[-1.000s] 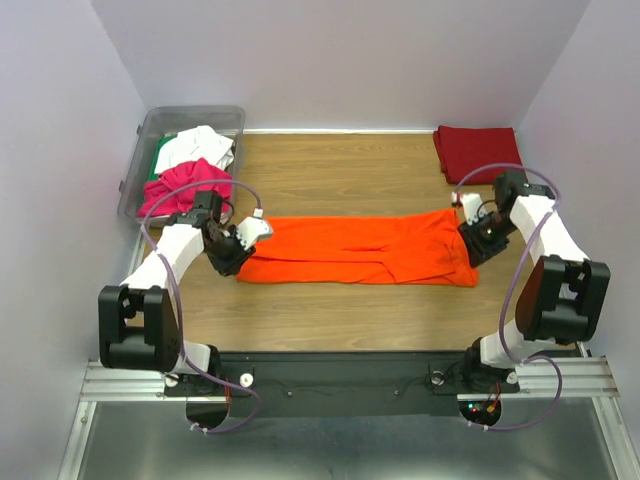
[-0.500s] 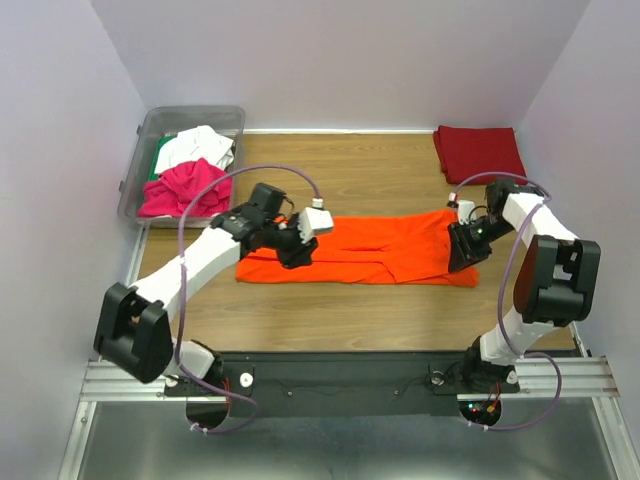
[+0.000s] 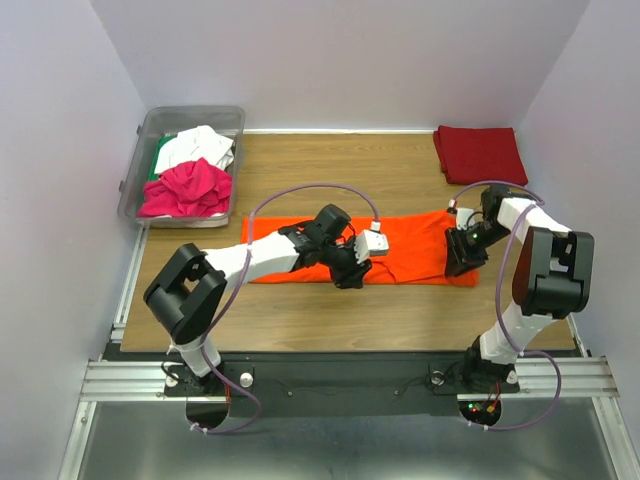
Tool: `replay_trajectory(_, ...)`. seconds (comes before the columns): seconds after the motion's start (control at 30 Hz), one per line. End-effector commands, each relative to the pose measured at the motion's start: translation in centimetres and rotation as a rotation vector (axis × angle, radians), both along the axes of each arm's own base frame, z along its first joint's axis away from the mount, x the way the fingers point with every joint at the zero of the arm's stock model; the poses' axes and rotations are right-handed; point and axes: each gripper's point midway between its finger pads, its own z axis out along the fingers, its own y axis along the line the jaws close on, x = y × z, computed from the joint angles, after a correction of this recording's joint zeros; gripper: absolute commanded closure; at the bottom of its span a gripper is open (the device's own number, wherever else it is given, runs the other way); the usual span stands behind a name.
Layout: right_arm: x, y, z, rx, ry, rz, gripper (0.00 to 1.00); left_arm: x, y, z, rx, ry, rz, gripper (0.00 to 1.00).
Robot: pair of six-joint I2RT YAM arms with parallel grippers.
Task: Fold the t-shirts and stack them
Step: Fold the tshirt
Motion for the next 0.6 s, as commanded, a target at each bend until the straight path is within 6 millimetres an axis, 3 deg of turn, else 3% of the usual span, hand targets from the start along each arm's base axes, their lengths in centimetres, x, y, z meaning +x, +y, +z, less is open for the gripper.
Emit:
replay_trajectory(0.0,0.9,-0.5,-0.8,-0.027,-0.016,-0.033,0.57,0.2,-3.8,1.9,-0.089,-0.034,-0.014,0.52)
replay_trajectory(0.2,1.2,-0.4,-1.3,-0.026,-0.003,-0.051,0.57,-0.1,-4.8,1.4,-0.093,-0.014,-0.014,0.52)
replay_trajectory(0.57,1.5,-0.6,-1.4,-0.033,0.014,-0.066,0.55,-0.4,-4.3,1.2,-0.086,-0.020,-0.014,0.53)
